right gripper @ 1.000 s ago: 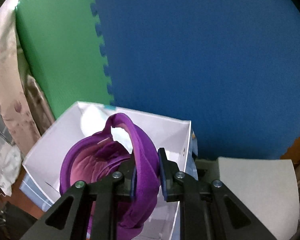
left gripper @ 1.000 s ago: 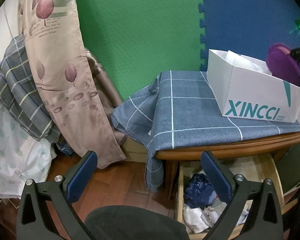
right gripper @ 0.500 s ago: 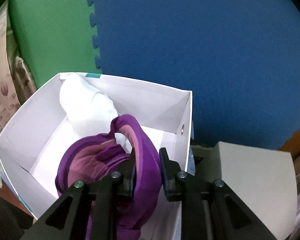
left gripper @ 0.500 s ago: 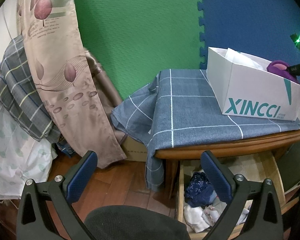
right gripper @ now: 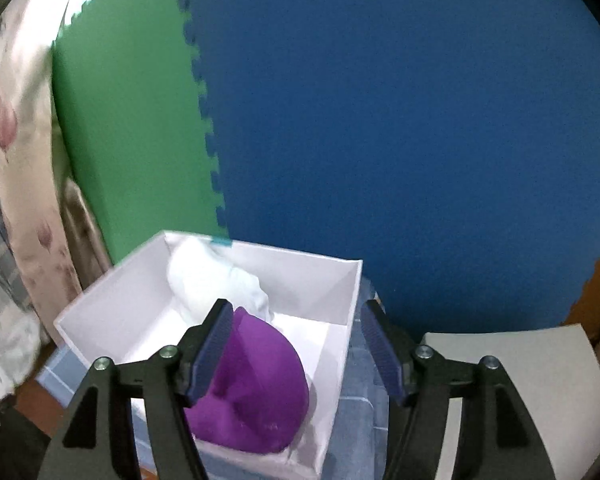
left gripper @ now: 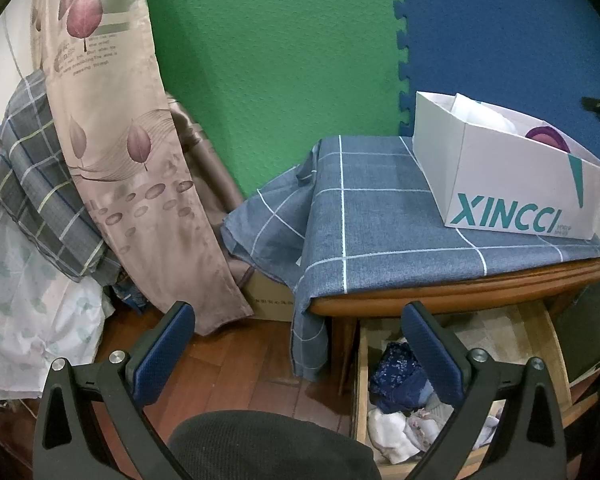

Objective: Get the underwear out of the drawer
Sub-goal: 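Reach the left gripper into the drawer and grasp the white floral-trim underwear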

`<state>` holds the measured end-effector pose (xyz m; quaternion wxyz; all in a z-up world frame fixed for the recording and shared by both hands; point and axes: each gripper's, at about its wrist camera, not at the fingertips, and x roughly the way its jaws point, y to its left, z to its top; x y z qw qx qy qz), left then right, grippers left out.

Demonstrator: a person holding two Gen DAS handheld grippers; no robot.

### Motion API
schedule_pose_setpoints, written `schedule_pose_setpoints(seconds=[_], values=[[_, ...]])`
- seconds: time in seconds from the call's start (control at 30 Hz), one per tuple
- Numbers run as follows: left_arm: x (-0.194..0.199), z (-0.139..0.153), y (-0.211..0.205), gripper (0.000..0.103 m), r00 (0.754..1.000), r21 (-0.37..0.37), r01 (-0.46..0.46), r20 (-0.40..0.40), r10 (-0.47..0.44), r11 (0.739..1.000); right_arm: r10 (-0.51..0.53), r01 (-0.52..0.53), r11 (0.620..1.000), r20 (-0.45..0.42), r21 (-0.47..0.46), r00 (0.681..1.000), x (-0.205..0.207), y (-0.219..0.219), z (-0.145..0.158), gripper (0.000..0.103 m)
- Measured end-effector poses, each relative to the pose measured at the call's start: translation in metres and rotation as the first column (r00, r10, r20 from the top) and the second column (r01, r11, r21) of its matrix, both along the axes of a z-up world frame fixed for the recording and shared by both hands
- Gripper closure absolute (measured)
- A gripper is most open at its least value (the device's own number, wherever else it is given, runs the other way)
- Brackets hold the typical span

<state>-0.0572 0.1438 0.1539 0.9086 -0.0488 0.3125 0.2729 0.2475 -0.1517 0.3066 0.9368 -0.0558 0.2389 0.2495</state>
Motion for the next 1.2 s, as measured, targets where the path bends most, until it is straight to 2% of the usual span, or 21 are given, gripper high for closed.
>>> schedule_pose_setpoints(seconds=[0.07, 0.2, 0.4, 0.47, 0.53, 0.57, 0.63, 0.7, 0.73, 0.8, 0.9, 1.0, 1.07, 1.1, 1.2], values=[[-0.001, -0.002, -0.002, 0.0, 1.0, 0.003, 0.004, -0.004, -0.004, 1.0, -0.003, 0.002, 0.999, 0.025, 0.038, 1.0, -0.025, -0.024, 0.0, 0.035], [-0.002, -0.004, -0.004, 0.0, 1.0, 0.009, 0.007, -0.012, -0.007, 1.0, -0.024, 0.023, 0.999, 0.025, 0.034, 0.999, -0.06, -0.058, -0.015, 0.035], [0.004, -0.003, -0.011, 0.001, 0.999, 0.041, 0.028, -0.048, -0.026, 0.999, -0.126, 0.126, 0.992, -0.052, -0.009, 0.991, -0.094, -0.113, -0.068, 0.034], [0.004, -0.003, -0.018, 0.0, 0.996, 0.041, 0.072, -0.061, -0.069, 0.997, -0.154, 0.155, 0.988, -0.082, -0.005, 0.985, -0.097, -0.125, -0.083, 0.034], [0.005, -0.004, -0.025, 0.001, 0.985, 0.002, 0.155, -0.077, -0.154, 0.988, -0.172, 0.177, 0.984, -0.14, 0.02, 0.975, -0.1, -0.137, -0.101, 0.034], [0.006, -0.006, -0.029, 0.0, 0.976, -0.037, 0.197, -0.087, -0.2, 0.98, -0.168, 0.174, 0.984, -0.158, 0.024, 0.973, -0.1, -0.139, -0.103, 0.034], [0.01, -0.013, -0.036, 0.001, 0.958, -0.16, 0.249, -0.104, -0.267, 0.955, -0.152, 0.157, 0.987, -0.13, 0.034, 0.98, -0.104, -0.139, -0.099, 0.034], [0.015, -0.025, -0.044, 0.001, 0.936, -0.306, 0.29, -0.104, -0.335, 0.907, -0.144, 0.148, 0.989, -0.134, 0.022, 0.98, -0.106, -0.138, -0.1, 0.033], [0.018, -0.034, -0.052, 0.001, 0.919, -0.376, 0.315, -0.107, -0.379, 0.871, -0.136, 0.14, 0.99, -0.14, 0.017, 0.981, -0.105, -0.135, -0.102, 0.033], [0.026, -0.045, -0.065, 0.001, 0.897, -0.426, 0.328, -0.139, -0.42, 0.843, -0.132, 0.135, 0.991, -0.137, 0.013, 0.982, -0.105, -0.134, -0.102, 0.033], [0.04, -0.069, -0.09, 0.001, 0.834, -0.51, 0.339, -0.227, -0.504, 0.791, -0.123, 0.129, 0.991, -0.144, 0.028, 0.982, -0.105, -0.137, -0.102, 0.033], [0.06, -0.091, -0.102, 0.001, 0.795, -0.564, 0.311, -0.286, -0.534, 0.765, -0.12, 0.13, 0.99, -0.155, 0.051, 0.981, -0.104, -0.141, -0.102, 0.033], [0.071, -0.106, -0.108, 0.001, 0.763, -0.609, 0.294, -0.314, -0.565, 0.736, -0.119, 0.13, 0.99, -0.157, 0.061, 0.98, -0.104, -0.143, -0.101, 0.033], [0.078, -0.111, -0.111, 0.001, 0.749, -0.62, 0.293, -0.324, -0.578, 0.728, -0.116, 0.128, 0.99, -0.158, 0.063, 0.981, -0.104, -0.143, -0.101, 0.033], [0.091, -0.125, -0.125, 0.002, 0.696, -0.617, 0.31, -0.371, -0.615, 0.723, -0.11, 0.12, 0.991, -0.162, 0.056, 0.981, -0.103, -0.141, -0.102, 0.033]])
